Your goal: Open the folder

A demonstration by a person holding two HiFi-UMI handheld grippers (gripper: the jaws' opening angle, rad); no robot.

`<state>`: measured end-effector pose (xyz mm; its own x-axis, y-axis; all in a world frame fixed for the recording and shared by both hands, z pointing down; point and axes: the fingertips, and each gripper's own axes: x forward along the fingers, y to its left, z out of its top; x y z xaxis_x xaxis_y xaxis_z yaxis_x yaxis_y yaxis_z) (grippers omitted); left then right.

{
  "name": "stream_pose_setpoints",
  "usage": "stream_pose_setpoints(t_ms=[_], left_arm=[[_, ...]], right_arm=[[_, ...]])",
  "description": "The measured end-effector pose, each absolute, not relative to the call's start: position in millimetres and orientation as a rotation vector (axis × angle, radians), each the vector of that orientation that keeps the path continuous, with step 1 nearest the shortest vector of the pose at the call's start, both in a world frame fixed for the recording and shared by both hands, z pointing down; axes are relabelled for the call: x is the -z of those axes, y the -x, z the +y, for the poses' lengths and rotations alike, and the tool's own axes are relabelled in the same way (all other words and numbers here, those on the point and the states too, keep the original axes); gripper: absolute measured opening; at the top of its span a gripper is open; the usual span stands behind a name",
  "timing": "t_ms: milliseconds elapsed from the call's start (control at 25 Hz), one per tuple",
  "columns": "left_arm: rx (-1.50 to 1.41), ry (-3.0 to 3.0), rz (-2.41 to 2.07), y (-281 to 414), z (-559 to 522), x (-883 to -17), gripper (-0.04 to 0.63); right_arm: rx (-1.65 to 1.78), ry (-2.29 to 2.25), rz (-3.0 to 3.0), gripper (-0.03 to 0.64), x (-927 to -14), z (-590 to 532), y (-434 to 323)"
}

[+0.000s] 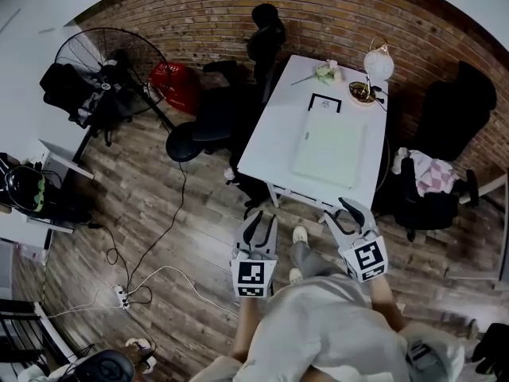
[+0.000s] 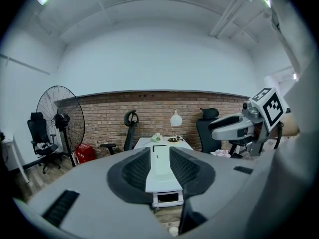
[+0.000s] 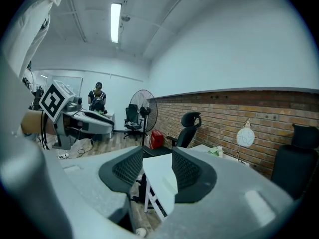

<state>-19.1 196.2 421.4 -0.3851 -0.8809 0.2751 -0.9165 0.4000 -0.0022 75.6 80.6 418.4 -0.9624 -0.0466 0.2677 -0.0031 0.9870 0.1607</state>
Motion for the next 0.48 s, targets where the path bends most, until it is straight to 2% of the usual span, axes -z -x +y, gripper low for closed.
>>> stream_pose_setpoints(t_ms=[480], left_arm=[[-0.256, -1.595, -2.392, 69, 143, -436, 0.117]], right_arm=[[0.193, -0.047, -2.845, 0.184, -435, 29, -25]])
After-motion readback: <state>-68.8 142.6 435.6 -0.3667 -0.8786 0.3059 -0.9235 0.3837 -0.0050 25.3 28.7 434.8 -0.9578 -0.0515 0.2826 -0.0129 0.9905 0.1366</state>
